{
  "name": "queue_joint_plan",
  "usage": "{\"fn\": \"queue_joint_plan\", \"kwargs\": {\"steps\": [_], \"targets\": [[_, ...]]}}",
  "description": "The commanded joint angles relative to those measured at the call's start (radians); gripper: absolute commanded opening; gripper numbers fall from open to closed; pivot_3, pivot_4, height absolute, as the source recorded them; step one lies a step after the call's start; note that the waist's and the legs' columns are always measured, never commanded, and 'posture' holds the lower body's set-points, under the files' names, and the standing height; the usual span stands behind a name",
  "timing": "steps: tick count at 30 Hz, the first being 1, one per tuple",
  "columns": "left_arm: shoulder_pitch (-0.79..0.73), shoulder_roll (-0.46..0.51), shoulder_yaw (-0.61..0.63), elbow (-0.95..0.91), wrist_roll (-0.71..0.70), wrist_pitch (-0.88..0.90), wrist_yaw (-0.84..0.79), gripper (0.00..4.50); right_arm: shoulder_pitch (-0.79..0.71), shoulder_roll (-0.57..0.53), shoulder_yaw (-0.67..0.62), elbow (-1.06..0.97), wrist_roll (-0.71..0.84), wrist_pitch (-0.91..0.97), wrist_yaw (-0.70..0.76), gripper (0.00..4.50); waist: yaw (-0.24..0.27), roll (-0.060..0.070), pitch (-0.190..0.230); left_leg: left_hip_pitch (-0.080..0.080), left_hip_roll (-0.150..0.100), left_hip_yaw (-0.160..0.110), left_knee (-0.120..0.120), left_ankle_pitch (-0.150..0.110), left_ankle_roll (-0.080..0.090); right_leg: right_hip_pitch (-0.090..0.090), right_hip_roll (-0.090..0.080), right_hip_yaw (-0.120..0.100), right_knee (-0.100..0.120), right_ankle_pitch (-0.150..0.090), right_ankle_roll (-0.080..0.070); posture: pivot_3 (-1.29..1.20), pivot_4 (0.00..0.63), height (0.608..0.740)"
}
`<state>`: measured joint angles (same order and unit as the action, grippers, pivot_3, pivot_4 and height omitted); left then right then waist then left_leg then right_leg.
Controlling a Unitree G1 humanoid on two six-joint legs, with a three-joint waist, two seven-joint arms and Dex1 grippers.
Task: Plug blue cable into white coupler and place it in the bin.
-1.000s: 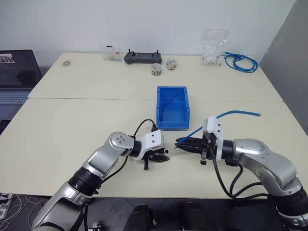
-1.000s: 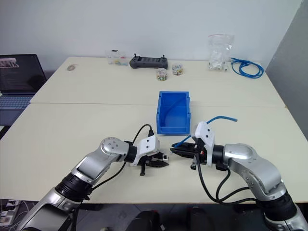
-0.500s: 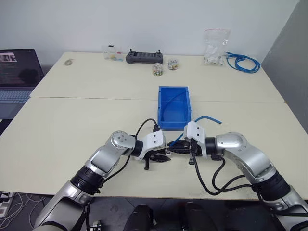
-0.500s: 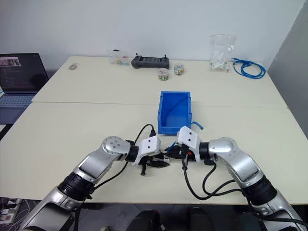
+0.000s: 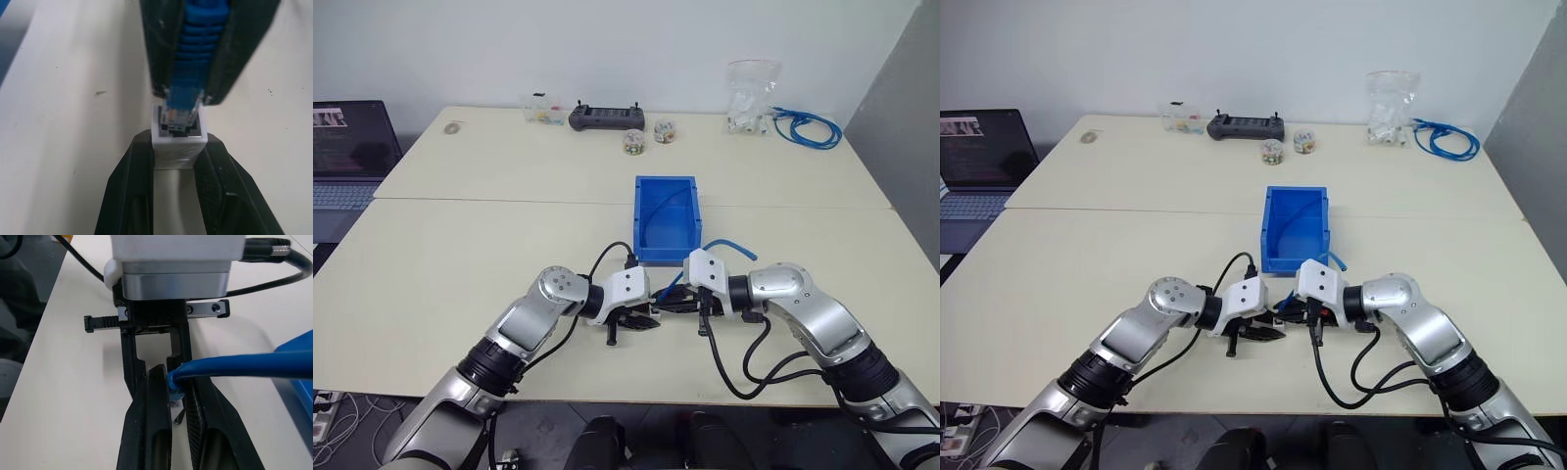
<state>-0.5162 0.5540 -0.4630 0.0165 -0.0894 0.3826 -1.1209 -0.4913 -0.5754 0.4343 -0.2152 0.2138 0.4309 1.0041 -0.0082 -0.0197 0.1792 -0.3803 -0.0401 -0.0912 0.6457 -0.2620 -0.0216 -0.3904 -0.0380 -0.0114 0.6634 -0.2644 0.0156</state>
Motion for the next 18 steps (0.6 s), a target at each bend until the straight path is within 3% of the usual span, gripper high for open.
{"fn": "queue_joint_plan", "kwargs": {"steps": [1,18], "targets": [[0.003,-0.008,0.007,0.010,0.016,0.011,0.014,0.80,-0.003,-0.006,0.032,-0.012,-0.032,-0.004,0.033,0.11,0.001,0.000,0.000,0.000,0.000,0.000,0.000,0.000,0.000,0.000,0.000,0.000,0.000,0.000,0.000,0.00,0.150,0.740],[0.001,-0.014,0.008,-0.003,0.017,0.017,0.000,0.80,-0.121,0.053,0.154,0.160,-0.105,0.044,0.175,0.11,-0.001,0.000,-0.001,0.001,0.000,-0.001,0.000,0.000,0.000,0.001,0.000,0.000,0.001,0.000,0.000,0.00,0.150,0.740]]}}
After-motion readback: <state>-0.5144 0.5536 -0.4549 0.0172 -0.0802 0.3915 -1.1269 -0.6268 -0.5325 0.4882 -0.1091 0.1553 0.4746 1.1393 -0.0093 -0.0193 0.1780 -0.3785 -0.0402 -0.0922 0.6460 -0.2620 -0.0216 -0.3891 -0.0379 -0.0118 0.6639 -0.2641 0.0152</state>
